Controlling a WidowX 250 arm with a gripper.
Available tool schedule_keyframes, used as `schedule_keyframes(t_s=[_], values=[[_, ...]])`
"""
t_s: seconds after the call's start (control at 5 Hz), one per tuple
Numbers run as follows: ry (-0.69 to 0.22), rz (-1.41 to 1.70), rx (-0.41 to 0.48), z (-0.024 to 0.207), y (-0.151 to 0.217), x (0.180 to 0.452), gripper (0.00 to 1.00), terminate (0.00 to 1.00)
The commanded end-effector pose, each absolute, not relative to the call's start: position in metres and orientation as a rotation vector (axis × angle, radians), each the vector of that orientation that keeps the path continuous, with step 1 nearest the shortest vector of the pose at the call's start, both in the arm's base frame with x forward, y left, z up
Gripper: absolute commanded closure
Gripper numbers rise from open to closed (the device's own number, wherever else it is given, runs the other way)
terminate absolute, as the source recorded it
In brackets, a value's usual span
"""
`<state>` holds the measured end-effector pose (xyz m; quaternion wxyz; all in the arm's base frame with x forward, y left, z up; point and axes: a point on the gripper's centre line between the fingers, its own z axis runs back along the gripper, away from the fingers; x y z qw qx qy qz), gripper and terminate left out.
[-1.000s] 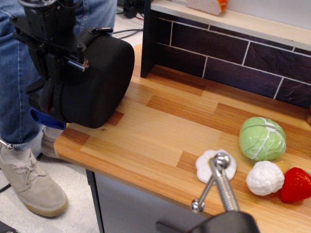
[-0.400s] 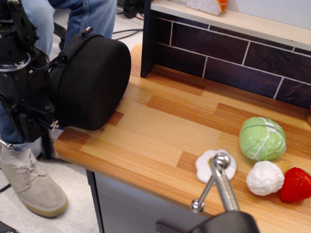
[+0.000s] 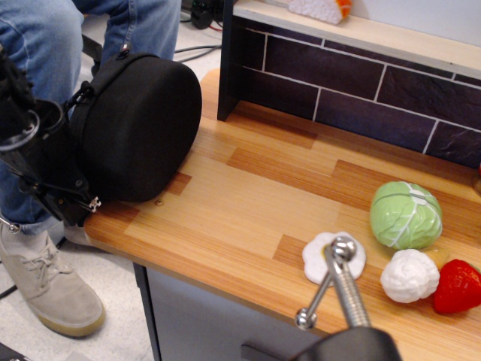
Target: Zip zipper bag
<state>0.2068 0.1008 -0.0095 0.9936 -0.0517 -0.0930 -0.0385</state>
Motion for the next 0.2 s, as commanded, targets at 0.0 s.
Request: schedule_keyframes(t_s=[0.0], values=[[-0.238,-0.045,-0.168,-0.0031,0.0841,0.2232,1.00,1.00]])
